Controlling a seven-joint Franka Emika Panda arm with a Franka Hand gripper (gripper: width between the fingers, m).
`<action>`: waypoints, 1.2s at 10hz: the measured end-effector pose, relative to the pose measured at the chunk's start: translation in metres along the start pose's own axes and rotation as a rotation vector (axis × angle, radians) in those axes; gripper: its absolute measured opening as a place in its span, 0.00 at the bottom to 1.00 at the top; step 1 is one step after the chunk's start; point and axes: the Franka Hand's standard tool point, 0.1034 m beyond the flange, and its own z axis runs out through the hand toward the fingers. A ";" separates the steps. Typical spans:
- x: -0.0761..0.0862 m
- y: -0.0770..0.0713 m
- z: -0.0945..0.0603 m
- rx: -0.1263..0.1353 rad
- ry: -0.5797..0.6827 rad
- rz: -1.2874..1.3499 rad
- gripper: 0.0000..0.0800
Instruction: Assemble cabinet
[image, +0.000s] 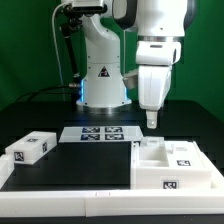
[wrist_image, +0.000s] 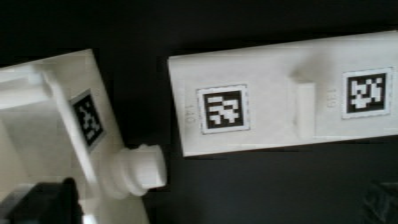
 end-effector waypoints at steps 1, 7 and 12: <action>0.000 -0.001 0.001 0.002 -0.001 0.000 1.00; -0.008 -0.034 0.025 0.014 0.023 -0.007 1.00; -0.008 -0.047 0.052 0.042 0.040 -0.001 1.00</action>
Offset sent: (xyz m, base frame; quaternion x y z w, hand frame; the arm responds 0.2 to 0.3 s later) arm -0.0318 0.0063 -0.0104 -0.0047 0.0257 -0.0223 0.9994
